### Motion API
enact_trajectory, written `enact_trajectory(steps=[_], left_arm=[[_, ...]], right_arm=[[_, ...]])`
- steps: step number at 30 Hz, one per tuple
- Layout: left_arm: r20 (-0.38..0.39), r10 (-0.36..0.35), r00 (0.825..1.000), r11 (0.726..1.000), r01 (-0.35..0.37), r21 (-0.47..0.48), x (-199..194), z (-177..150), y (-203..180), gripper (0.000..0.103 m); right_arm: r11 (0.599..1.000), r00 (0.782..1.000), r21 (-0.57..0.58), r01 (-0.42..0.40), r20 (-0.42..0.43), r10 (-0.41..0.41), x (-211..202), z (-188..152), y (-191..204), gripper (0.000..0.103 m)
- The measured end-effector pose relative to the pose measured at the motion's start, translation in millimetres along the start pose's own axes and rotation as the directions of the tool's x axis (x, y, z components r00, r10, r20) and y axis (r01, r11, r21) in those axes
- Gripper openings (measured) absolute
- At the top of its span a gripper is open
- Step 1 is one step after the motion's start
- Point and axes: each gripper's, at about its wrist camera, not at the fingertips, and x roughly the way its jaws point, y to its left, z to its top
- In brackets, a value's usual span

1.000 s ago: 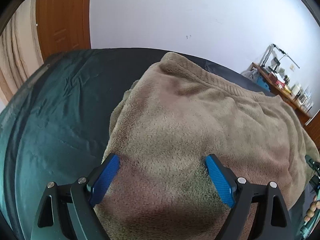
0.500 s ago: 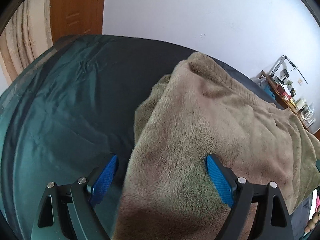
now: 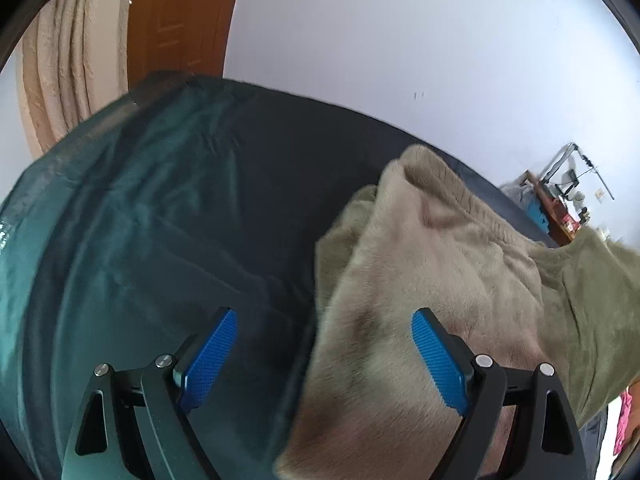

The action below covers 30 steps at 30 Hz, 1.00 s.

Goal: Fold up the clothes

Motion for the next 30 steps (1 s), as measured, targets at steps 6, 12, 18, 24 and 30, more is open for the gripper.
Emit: enact_trajectory(steps=[6,12,18,24,30], left_arm=[[0.018,0.026,1.000,0.999,-0.025,-0.042,-9.8,-3.2,40.3,0.091],[0.021,0.038,0.999,0.993,-0.035,-0.111,-11.4,-6.1,75.0,0.091],[0.023,0.037,0.999,0.984,-0.032,-0.175,-13.4,-8.3,105.1,0.091],[0.036,0.028,0.999,0.979,-0.020,-0.205,-19.9,-7.4,110.7,0.091],[0.047,0.025,0.999,0.980,-0.015,-0.199,-27.5,-8.8,108.0,0.091]], right_arm=[[0.993,0.995,-0.052,-0.103,0.004,0.103,24.7,2.1,67.0,0.029],[0.976,0.986,-0.144,-0.166,-0.038,0.162,72.0,-24.2,136.0,0.029],[0.922,0.986,-0.357,-0.151,-0.125,0.113,121.2,-72.1,202.9,0.029],[0.779,0.993,-0.624,-0.066,-0.117,-0.010,140.3,-128.1,238.0,0.029],[0.667,0.996,-0.745,-0.034,-0.083,-0.042,139.5,-164.4,255.3,0.029]])
